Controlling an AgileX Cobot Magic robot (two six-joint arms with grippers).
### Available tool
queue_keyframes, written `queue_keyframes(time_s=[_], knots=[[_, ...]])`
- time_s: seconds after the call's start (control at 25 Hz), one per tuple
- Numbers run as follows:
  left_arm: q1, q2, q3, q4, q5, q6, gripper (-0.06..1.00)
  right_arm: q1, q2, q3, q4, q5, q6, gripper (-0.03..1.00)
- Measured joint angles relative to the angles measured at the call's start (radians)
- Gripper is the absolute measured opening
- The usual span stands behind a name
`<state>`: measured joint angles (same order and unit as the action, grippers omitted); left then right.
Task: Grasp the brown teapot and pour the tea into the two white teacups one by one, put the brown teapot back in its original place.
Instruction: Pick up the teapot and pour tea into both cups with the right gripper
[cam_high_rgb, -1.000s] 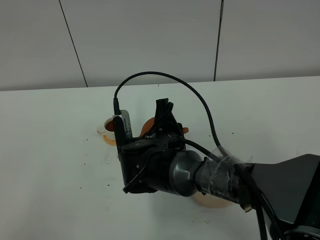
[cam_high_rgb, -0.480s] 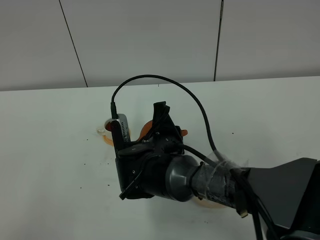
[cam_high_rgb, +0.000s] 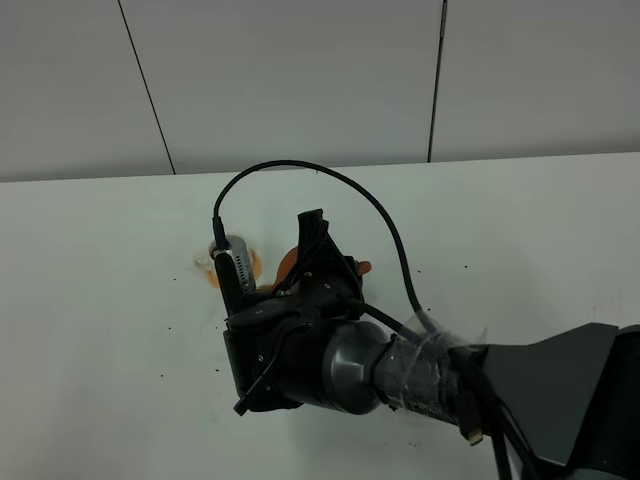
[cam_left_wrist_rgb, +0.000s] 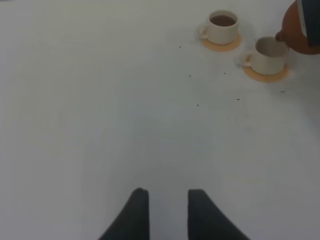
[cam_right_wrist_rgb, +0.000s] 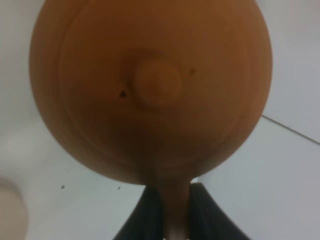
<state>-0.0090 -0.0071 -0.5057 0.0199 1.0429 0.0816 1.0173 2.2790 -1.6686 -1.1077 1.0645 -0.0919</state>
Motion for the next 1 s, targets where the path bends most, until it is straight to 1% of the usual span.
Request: queue_keyframes(time_s=[0.32, 0.68, 1.0], knots=[[0.0, 0.0, 0.0, 0.0, 0.0, 0.0, 0.26, 0.0, 0.003, 0.0, -0.007, 0.01, -0.016, 0.1], [0.0, 0.0, 0.0, 0.0, 0.0, 0.0, 0.26, 0.0, 0.003, 0.0, -0.052, 0.014, -0.024, 0.1], [0.0, 0.0, 0.0, 0.0, 0.0, 0.0, 0.26, 0.0, 0.003, 0.0, -0.057, 0.014, -0.06, 0.1]])
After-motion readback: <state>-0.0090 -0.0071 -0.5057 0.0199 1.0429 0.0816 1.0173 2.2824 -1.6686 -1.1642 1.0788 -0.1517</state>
